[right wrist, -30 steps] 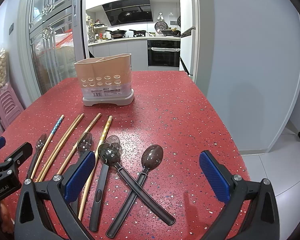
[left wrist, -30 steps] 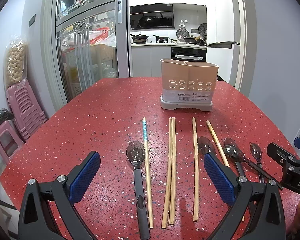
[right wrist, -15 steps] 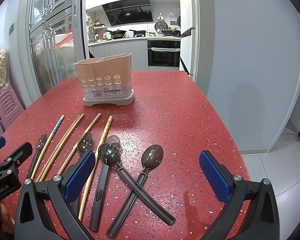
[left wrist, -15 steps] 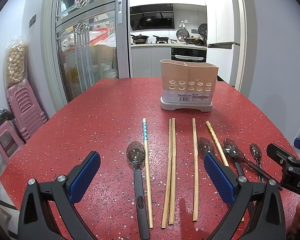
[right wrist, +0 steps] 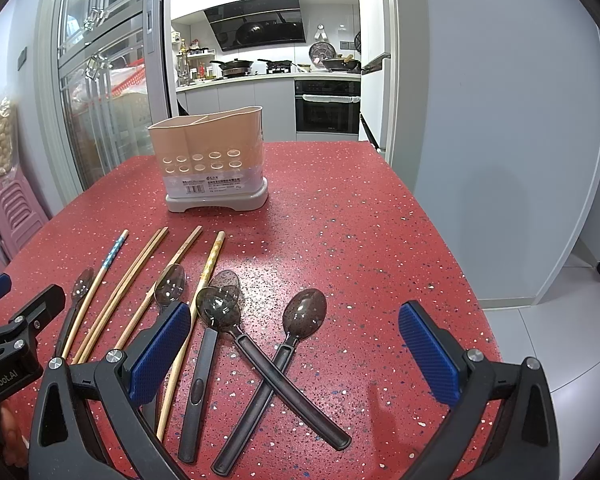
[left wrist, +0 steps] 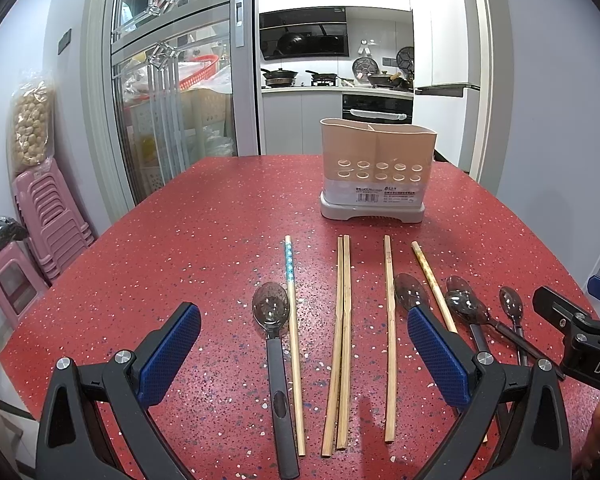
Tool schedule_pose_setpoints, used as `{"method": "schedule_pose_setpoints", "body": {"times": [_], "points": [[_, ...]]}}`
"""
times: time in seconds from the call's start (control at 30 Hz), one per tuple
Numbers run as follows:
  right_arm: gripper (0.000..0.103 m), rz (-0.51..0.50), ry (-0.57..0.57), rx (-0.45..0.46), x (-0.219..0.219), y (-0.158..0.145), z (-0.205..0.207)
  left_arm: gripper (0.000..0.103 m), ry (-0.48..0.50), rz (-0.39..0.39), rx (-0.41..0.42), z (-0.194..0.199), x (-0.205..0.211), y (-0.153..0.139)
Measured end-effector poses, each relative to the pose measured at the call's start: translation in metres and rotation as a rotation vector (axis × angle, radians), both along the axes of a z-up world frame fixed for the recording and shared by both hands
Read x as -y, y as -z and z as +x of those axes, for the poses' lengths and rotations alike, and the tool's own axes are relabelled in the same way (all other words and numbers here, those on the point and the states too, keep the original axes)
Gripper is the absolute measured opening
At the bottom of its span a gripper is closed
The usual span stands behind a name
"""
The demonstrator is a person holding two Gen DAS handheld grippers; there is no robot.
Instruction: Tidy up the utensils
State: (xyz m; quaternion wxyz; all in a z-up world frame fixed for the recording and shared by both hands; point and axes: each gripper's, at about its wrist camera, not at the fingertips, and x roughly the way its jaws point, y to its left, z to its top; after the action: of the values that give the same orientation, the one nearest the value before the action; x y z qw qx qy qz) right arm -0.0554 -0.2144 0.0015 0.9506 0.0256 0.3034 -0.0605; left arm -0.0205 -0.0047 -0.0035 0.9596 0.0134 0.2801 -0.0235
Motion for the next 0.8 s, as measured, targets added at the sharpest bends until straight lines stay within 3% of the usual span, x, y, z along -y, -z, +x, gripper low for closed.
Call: {"method": "schedule_pose_setpoints", "body": {"times": [0.8], "points": [[0.103, 0.002, -0.001, 0.001, -0.0001, -0.0012, -0.0010, 0.103, 0.001, 0.001, 0.001, -0.0005, -0.0002, -0.0015]]}}
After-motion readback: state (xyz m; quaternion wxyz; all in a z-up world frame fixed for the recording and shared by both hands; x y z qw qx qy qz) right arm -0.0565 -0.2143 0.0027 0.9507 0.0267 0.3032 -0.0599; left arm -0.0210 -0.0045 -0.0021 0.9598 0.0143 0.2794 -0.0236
